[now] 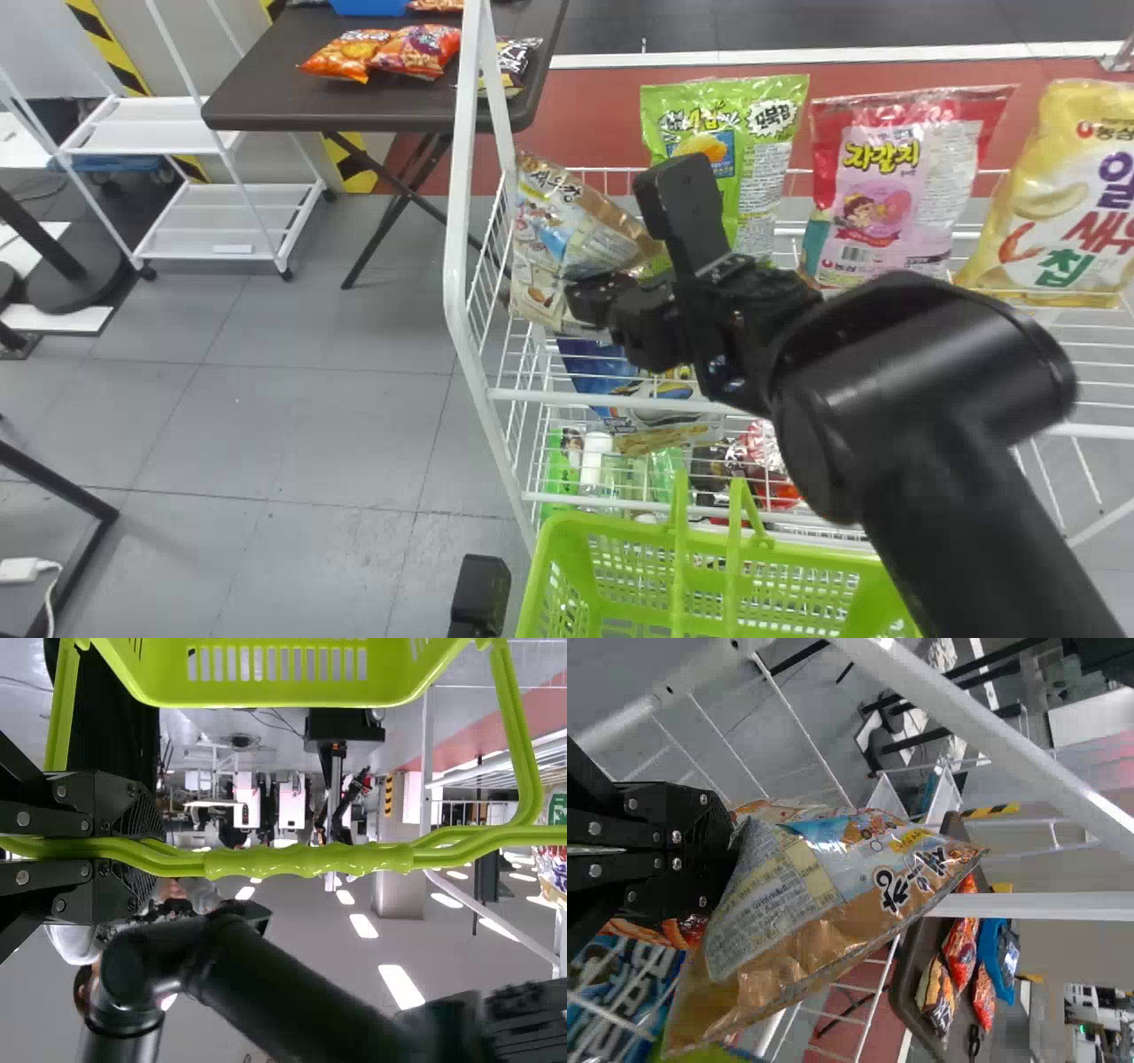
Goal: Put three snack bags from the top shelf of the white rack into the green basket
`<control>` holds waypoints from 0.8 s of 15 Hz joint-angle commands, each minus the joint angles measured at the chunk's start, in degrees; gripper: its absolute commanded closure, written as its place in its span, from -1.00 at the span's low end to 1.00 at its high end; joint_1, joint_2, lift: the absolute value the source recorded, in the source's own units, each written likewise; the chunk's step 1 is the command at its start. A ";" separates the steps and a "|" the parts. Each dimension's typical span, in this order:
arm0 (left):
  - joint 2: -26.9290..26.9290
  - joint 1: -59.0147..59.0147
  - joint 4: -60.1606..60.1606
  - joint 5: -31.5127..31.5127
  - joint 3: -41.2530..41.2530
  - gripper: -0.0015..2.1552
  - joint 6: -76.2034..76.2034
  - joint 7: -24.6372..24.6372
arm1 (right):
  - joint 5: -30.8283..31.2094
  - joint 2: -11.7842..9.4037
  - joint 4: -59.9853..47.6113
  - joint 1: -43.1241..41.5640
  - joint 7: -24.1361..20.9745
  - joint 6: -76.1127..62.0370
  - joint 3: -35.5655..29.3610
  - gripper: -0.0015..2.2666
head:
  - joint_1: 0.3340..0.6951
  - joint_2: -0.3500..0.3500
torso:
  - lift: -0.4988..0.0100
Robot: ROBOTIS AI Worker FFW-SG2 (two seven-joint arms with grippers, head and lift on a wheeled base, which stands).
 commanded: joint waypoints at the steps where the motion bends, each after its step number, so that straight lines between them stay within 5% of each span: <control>1: -0.09 0.11 -0.20 0.00 0.31 0.99 -0.29 0.01 | -0.82 -3.51 -14.54 7.79 -1.56 4.76 -2.80 0.78 | 1.00 0.30 | 0.96; 3: -0.35 0.11 -0.55 0.00 0.66 0.99 -0.47 0.09 | -1.17 -8.25 -25.44 14.65 -2.18 8.63 -7.90 0.78 | 1.00 0.24 | 0.96; 6: -0.70 -0.16 -0.55 0.00 0.66 0.99 -1.17 0.44 | -4.86 -12.12 -38.89 27.30 -1.65 9.51 -20.99 0.78 | 1.00 -0.24 | 0.96; 9: -0.88 -0.16 -0.82 -0.17 0.22 0.99 -2.58 1.15 | -17.08 -12.65 -46.45 38.55 2.04 9.68 -39.71 0.78 | 1.00 -0.89 | 0.96; 12: -1.14 0.98 -1.34 -0.17 0.40 0.99 -3.63 2.38 | -21.74 -10.54 -48.12 45.85 6.88 9.51 -48.94 0.78 | 1.00 -1.00 | 0.96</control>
